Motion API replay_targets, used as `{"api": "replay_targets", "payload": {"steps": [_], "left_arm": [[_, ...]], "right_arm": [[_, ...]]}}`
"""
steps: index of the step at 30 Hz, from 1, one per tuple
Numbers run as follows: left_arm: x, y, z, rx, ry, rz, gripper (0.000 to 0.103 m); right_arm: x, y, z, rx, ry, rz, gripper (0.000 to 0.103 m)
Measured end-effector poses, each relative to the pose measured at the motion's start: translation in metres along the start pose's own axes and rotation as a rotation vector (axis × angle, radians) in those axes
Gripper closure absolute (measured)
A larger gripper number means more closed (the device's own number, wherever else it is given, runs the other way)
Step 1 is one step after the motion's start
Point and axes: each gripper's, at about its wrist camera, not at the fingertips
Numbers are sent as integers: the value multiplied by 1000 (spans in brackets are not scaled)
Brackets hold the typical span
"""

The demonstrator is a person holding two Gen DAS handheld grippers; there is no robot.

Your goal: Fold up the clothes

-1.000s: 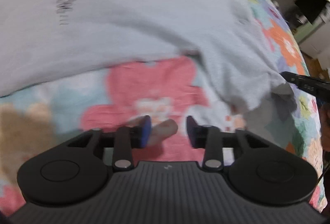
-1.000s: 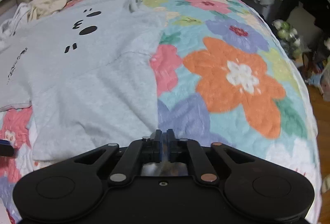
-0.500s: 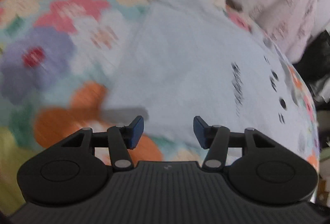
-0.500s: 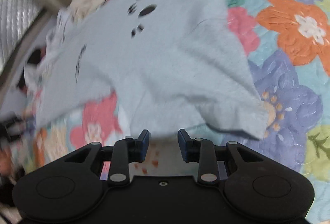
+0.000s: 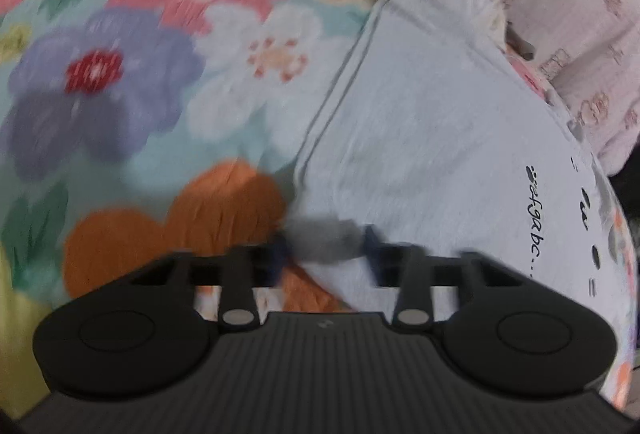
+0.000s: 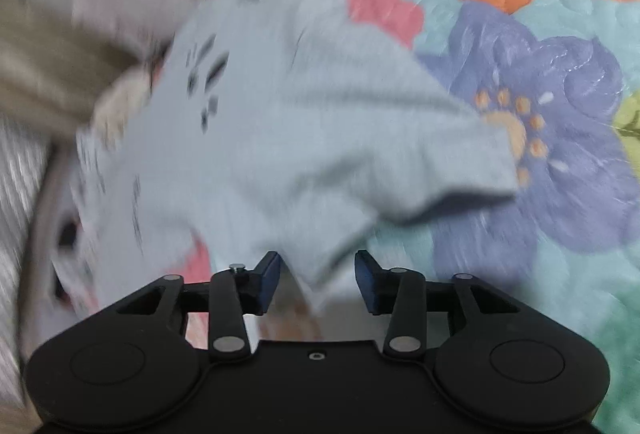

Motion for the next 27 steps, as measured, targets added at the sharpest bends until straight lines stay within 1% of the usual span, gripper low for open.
{"api": "replay_targets", "payload": {"steps": [1,3,5,6,7,8,9,10,11,12,13,15,16,18,20,22,23,24,26,27], "left_arm": [[0,0,0,0,-7,-1,83],[1,-1,1,-1,-20,-3,84],[5,-1,3,-2,-35,-16,84],[8,-1,4,-2,-42,-22,83],[10,0,6,4,-49,-30,83],[13,3,7,12,-54,-33,82],[14,7,9,20,-58,-32,81],[12,10,12,32,-52,-4,81],[10,13,15,42,-44,27,83],[5,15,14,35,-19,82,91],[-1,18,12,28,5,134,92],[-9,16,0,2,16,180,94],[-13,15,-7,-14,18,198,94],[-19,12,-16,-41,38,223,94],[-24,10,-23,-67,59,248,94],[-29,8,-17,-62,93,258,94],[-29,10,-9,-53,103,241,94],[-28,12,-2,-43,110,222,94],[-19,13,4,-6,77,164,95],[-16,13,2,-2,71,152,95]], "right_arm": [[0,5,3,-26,15,16,50],[6,15,12,-61,11,15,50],[17,21,19,-87,-25,-15,50],[23,22,21,-101,-45,-35,53],[29,23,24,-115,-66,-60,66],[36,23,26,-125,-88,-90,85],[43,24,29,-133,-108,-114,91],[47,25,29,-145,-123,-130,92],[50,26,28,-162,-138,-147,94],[56,25,27,-172,-162,-177,94],[62,24,25,-176,-195,-214,95],[74,21,16,-190,-258,-288,96],[80,19,9,-201,-273,-324,97],[89,12,-5,-229,-273,-368,97],[95,4,-17,-263,-261,-377,97],[103,-5,-14,-332,-284,-401,97],[107,-9,-10,-371,-301,-416,97],[110,-11,-4,-393,-312,-422,97],[114,-7,11,-384,-324,-388,97],[116,-8,14,-386,-323,-372,97]]}}
Point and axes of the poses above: each gripper's, at about its wrist camera, not at the fingertips, and z roughly the way its jaws point, x to its left, y to its top, and after that the axes turned 15 degrees about x, right-handed
